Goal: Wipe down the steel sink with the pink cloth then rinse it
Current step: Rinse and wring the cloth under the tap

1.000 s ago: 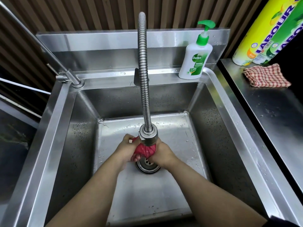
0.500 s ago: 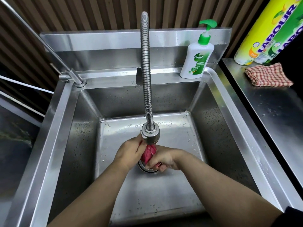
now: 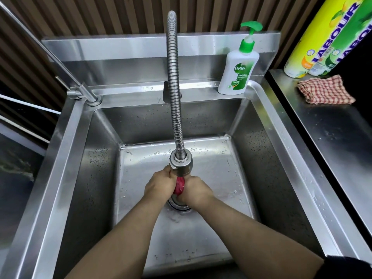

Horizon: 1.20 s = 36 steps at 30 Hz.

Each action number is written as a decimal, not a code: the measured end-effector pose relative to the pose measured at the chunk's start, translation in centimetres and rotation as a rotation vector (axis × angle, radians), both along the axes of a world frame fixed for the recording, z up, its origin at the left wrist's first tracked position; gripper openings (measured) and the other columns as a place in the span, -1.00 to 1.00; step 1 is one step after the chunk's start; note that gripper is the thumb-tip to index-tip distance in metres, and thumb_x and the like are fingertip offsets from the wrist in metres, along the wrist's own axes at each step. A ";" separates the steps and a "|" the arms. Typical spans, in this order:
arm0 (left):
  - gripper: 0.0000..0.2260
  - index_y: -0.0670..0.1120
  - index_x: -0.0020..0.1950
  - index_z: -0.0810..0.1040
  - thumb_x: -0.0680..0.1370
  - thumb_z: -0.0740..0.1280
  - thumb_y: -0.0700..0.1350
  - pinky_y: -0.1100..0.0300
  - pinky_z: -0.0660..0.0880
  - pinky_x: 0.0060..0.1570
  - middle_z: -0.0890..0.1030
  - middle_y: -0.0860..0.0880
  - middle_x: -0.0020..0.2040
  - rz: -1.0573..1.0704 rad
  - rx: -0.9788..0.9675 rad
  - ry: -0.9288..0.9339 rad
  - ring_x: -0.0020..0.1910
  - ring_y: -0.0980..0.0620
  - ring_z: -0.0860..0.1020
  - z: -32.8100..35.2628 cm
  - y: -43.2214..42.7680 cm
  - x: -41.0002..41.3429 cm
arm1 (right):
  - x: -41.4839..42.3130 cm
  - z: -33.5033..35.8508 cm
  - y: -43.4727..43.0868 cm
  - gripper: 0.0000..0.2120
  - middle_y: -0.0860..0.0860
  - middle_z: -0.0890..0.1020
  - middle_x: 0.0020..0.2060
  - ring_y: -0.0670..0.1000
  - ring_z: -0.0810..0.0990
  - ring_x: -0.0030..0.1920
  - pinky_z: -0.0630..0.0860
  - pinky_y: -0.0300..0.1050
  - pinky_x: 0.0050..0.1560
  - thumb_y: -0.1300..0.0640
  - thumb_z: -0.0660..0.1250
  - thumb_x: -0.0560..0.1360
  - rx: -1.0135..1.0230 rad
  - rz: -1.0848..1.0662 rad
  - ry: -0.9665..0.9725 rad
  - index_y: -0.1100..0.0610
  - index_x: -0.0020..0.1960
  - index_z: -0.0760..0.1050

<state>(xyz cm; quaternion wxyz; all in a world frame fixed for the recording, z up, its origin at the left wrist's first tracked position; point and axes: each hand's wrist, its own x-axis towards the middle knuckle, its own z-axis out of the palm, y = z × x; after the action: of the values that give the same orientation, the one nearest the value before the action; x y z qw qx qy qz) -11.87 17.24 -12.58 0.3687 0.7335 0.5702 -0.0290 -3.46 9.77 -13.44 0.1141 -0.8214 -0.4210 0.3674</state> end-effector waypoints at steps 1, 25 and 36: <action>-0.74 0.02 0.03 0.55 0.56 0.12 0.08 0.10 0.47 -0.01 0.62 -0.10 0.00 0.008 -0.016 0.002 -0.03 -0.15 0.55 -0.2 0.1 0.0 | -0.1 -0.1 0.0 -0.70 0.04 0.57 -0.12 0.12 0.60 -0.04 0.45 -0.16 -0.18 0.06 0.31 0.38 0.004 0.010 -0.012 0.06 0.09 0.40; -0.63 -0.20 0.14 0.51 0.38 0.35 -0.09 -0.10 0.40 0.20 0.55 -0.28 0.13 0.403 -0.842 -1.129 0.12 -0.25 0.49 0.0 0.0 -1.3 | 2.8 2.0 -1.4 -0.83 0.01 0.51 -0.44 -0.15 0.36 -0.62 0.19 -0.40 -0.58 0.07 0.36 0.22 -0.284 -0.071 1.440 0.16 -0.30 0.49; -0.87 -0.07 -0.27 0.41 0.43 0.21 -0.27 0.20 0.30 -0.35 0.39 -0.10 -0.37 0.621 -0.668 -0.867 -0.42 0.01 0.34 1.2 1.4 2.0 | -0.8 3.2 -1.1 -0.76 -0.01 0.34 -0.53 -0.13 0.17 -0.63 0.03 -0.37 -0.61 0.30 0.31 0.36 -0.057 -0.357 0.958 0.08 -0.37 0.30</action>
<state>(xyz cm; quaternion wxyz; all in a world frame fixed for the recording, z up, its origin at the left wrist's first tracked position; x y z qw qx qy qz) -9.86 18.64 -11.37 0.7668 0.3241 0.5156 0.2029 -4.29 8.67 -10.28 0.3329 -0.6227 -0.1645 0.6888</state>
